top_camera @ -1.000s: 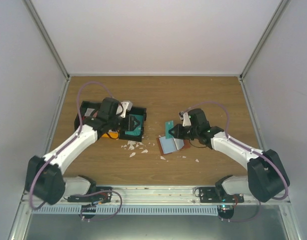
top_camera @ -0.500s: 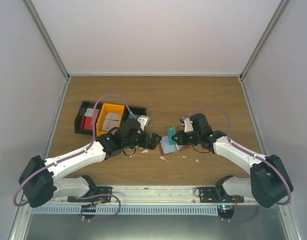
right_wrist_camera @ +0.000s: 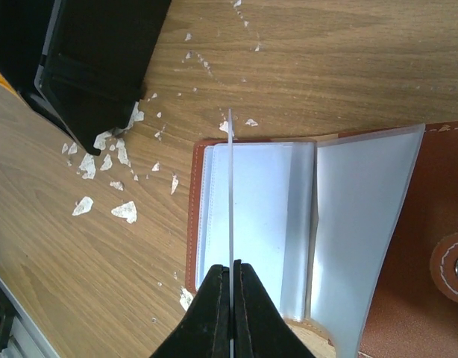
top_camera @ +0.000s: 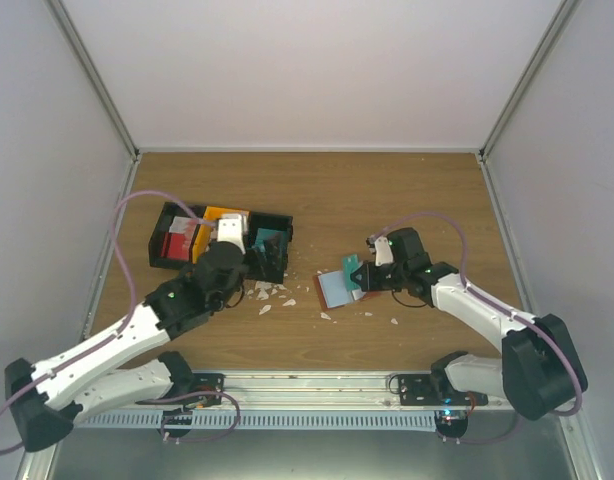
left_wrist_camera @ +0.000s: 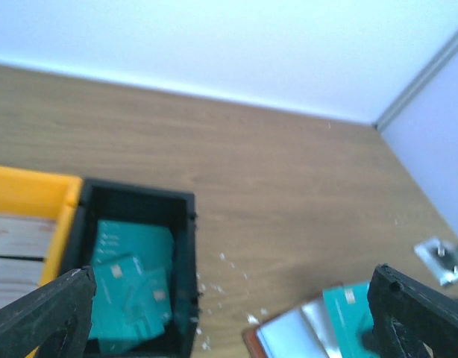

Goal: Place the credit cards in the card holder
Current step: Insert the credit card into the card holder.

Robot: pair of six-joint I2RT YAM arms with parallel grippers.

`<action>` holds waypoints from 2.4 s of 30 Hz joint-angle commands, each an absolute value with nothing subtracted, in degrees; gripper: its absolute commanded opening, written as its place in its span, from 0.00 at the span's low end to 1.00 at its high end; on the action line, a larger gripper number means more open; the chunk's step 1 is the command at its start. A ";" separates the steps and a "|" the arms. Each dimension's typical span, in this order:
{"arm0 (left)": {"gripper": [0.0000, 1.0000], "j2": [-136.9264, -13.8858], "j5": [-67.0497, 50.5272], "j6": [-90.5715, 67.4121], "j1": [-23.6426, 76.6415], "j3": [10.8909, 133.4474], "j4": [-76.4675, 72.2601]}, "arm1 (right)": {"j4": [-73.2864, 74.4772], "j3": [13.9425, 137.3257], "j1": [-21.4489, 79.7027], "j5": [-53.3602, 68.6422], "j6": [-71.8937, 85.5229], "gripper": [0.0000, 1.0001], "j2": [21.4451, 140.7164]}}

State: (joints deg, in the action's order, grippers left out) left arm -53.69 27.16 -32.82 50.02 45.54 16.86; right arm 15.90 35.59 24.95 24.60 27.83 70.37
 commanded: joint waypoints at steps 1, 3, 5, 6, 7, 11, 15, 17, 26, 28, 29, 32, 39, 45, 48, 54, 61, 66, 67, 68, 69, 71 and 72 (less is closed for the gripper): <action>0.99 -48.64 28.50 -30.45 47.08 42.45 13.22 | 17.12 36.80 24.36 25.77 26.16 0.00 71.88; 0.99 -48.50 23.83 -30.33 47.02 41.95 12.92 | 17.33 37.03 24.39 26.58 25.57 0.01 72.73; 0.99 -50.30 17.70 -32.32 47.00 41.73 12.94 | 17.93 37.48 24.27 26.74 24.83 0.01 73.81; 0.98 -51.81 13.74 -33.91 47.01 41.28 12.04 | 18.08 37.54 24.28 26.84 24.58 0.00 74.35; 0.97 -53.42 9.37 -35.55 47.09 40.21 10.33 | 18.11 37.42 24.30 26.89 24.43 0.00 74.95; 0.99 -61.11 -1.94 -41.42 48.63 36.06 0.61 | 17.60 36.77 22.87 27.11 24.13 0.00 77.10; 0.99 -69.21 -6.33 -41.43 48.78 36.65 -3.26 | 17.94 36.73 19.33 27.73 23.53 0.00 78.21; 0.93 -73.69 -8.37 -40.12 48.63 37.74 -5.11 | 18.04 36.95 17.90 28.71 22.93 0.01 78.38; 0.42 -90.12 -13.70 -39.13 47.66 44.56 -4.54 | 17.91 37.83 15.66 36.69 21.60 0.01 81.83; 0.42 -91.94 -13.20 -39.42 47.49 45.34 -3.50 | 17.53 37.76 15.71 38.16 21.91 0.01 82.36; 0.42 -92.66 -12.78 -39.72 47.46 45.55 -3.00 | 17.37 37.67 15.72 38.63 22.09 0.01 82.64; 0.42 -94.31 -10.80 -40.16 47.37 46.27 -0.75 | 16.58 37.12 15.66 39.71 22.43 0.00 83.32; 0.37 -96.84 -9.30 -39.83 47.29 47.33 2.61 | 15.97 37.08 15.65 38.72 23.09 0.01 85.81; 0.32 -98.50 -7.91 -39.03 47.29 48.98 5.04 | 14.38 36.95 15.73 39.15 24.87 0.00 87.49; 0.28 -99.37 -7.84 -38.47 47.29 49.65 5.72 | 12.90 36.34 15.66 39.88 26.34 0.00 88.17; 0.22 -101.18 -7.21 -37.33 47.29 50.51 7.04 | 11.06 36.06 15.76 41.90 27.89 0.01 89.27; 0.20 -101.83 -5.76 -36.27 47.29 50.80 7.76 | 9.36 36.08 15.81 42.60 29.20 0.01 91.51; 0.20 -102.28 -6.62 -36.08 47.29 50.65 7.22 | 7.67 35.42 15.90 42.58 29.74 0.01 92.78; 0.20 -102.39 -6.79 -36.12 47.29 50.63 7.14 | 7.33 35.23 15.95 42.53 29.97 0.01 92.98; 0.19 -102.44 -6.79 -36.06 47.29 50.55 7.12 | 7.04 35.03 16.05 42.49 30.17 0.01 93.17; 0.19 -102.51 -6.77 -36.09 47.29 50.54 7.05 | 6.65 34.88 16.22 42.60 30.29 0.01 93.42; 0.19 -102.49 -6.88 -36.05 47.29 50.49 6.99 | 6.31 34.49 16.67 42.60 30.55 0.02 93.66; 0.19 -102.48 -7.08 -36.04 47.29 50.45 6.87 | 6.11 34.32 16.97 42.70 30.66 0.02 93.73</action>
State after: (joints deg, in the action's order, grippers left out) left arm -100.03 -7.44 -36.84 47.46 50.50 6.61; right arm 7.25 36.10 16.34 43.77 29.56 91.98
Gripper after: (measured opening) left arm 0.193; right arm 0.022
